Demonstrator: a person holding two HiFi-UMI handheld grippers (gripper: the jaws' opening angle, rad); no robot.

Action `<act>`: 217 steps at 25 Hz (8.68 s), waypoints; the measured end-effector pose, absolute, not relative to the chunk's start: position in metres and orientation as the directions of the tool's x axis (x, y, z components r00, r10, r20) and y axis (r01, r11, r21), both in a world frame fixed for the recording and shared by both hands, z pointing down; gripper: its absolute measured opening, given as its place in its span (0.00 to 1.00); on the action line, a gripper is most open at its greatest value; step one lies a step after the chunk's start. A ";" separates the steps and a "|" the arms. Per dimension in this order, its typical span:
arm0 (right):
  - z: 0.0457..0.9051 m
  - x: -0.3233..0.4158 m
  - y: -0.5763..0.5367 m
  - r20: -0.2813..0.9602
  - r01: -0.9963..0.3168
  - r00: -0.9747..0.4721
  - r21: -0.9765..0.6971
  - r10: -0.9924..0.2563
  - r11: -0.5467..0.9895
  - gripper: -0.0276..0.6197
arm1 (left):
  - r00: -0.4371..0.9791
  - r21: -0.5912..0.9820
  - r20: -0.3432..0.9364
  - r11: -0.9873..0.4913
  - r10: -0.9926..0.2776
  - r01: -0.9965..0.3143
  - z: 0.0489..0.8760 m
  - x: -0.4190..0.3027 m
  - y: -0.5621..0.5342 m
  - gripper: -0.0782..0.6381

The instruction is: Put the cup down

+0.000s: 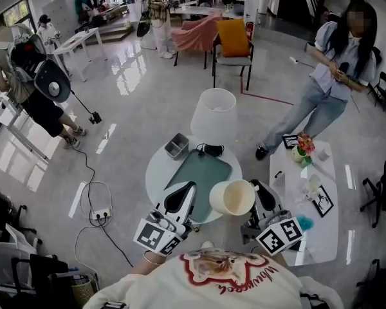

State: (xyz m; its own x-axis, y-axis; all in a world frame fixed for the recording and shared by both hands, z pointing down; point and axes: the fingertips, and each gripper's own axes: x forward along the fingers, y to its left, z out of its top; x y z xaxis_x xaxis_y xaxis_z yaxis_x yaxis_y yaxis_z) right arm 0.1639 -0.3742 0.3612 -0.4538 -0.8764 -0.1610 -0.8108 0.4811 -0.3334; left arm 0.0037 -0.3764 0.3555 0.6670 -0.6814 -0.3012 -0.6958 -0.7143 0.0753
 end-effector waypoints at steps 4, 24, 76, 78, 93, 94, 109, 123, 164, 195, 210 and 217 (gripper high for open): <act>0.360 0.167 -0.398 -0.159 -0.806 -0.464 -0.332 -0.872 0.490 0.12 | 0.654 0.085 -0.302 -0.703 -0.693 -0.706 0.359 0.007 -0.398 0.13; 0.384 0.159 -0.443 -0.139 -0.860 -0.408 -0.273 -0.902 0.431 0.12 | 0.646 0.113 -0.267 -0.689 -0.715 -0.716 0.365 -0.033 -0.431 0.13; 0.624 0.102 -0.486 0.125 -0.851 -0.506 -0.236 -0.854 0.469 0.12 | 0.629 0.186 -0.094 -0.634 -0.772 -0.751 0.433 -0.043 -0.426 0.13; 0.636 0.102 -0.486 0.148 -0.856 -0.502 -0.229 -0.852 0.464 0.12 | 0.627 0.194 -0.086 -0.631 -0.774 -0.751 0.437 -0.044 -0.425 0.13; 0.680 0.090 -0.499 0.221 -0.866 -0.491 -0.223 -0.843 0.447 0.12 | 0.611 0.235 -0.042 -0.602 -0.791 -0.763 0.460 -0.056 -0.425 0.13; 0.682 0.089 -0.500 0.225 -0.866 -0.493 -0.221 -0.840 0.449 0.12 | 0.609 0.237 -0.042 -0.600 -0.792 -0.764 0.460 -0.057 -0.426 0.13; 0.702 0.082 -0.509 0.281 -0.861 -0.507 -0.196 -0.815 0.469 0.12 | 0.590 0.238 -0.057 -0.585 -0.805 -0.775 0.453 -0.062 -0.427 0.13; 0.714 0.093 -0.496 0.337 -0.891 -0.453 -0.142 -0.826 0.431 0.12 | 0.589 0.228 -0.083 -0.591 -0.804 -0.774 0.441 -0.063 -0.420 0.13; 0.453 0.109 -0.437 0.019 -0.894 -0.442 -0.091 -0.897 0.438 0.12 | 0.708 0.184 -0.209 -0.738 -0.675 -0.649 0.393 -0.025 -0.409 0.13; 0.383 0.026 -0.391 -0.099 -0.789 -0.589 -0.148 -0.802 0.597 0.09 | 0.739 0.115 -0.249 -0.777 -0.626 -0.619 0.388 -0.062 -0.390 0.13; 0.383 0.048 -0.303 -0.101 -0.785 -0.594 -0.142 -0.798 0.603 0.09 | 0.728 0.092 -0.275 -0.771 -0.628 -0.630 0.379 -0.042 -0.301 0.13; 0.392 0.085 -0.204 -0.092 -0.803 -0.572 -0.139 -0.815 0.579 0.09 | 0.755 0.074 -0.269 -0.795 -0.598 -0.603 0.385 -0.001 -0.199 0.13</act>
